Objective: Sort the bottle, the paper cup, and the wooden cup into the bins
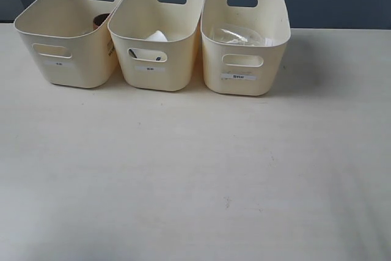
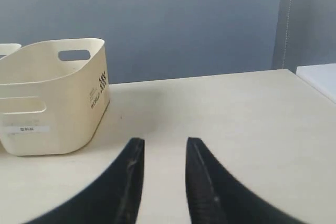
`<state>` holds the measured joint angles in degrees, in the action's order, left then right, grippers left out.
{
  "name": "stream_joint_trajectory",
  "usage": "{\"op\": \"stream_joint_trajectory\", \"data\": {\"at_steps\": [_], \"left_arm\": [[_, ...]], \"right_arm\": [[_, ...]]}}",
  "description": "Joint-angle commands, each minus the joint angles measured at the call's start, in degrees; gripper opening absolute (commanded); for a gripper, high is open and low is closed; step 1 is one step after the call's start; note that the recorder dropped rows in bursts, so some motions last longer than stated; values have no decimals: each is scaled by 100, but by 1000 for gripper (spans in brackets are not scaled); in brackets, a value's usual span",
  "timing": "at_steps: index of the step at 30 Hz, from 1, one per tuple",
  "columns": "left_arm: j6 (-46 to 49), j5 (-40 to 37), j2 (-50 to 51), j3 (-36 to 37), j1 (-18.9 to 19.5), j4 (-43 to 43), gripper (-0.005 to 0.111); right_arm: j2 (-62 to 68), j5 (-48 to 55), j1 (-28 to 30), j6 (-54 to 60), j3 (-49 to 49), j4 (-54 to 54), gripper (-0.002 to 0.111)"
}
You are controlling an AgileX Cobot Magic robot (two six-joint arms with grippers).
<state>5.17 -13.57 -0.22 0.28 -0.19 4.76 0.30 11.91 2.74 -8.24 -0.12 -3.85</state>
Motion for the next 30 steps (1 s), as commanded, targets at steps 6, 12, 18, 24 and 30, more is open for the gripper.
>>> {"op": "stream_joint_trajectory", "data": {"at_steps": [6,12,18,24,30], "left_arm": [[-6,26,22,-28,-4,-13,0],[5,26,22,-28,-4,-13,0],[-5,26,22,-28,-4,-13,0],[-5,26,22,-28,-4,-13,0],[-5,26,22,-28,-4,-13,0]], "right_arm": [[-30,170,193,1139,12,727,28],[-30,129,183,1167,12,824,28],[-30,129,183,1138,12,841,28],[-30,129,183,1126,12,838,28],[-30,145,183,1127,12,843,28]]}}
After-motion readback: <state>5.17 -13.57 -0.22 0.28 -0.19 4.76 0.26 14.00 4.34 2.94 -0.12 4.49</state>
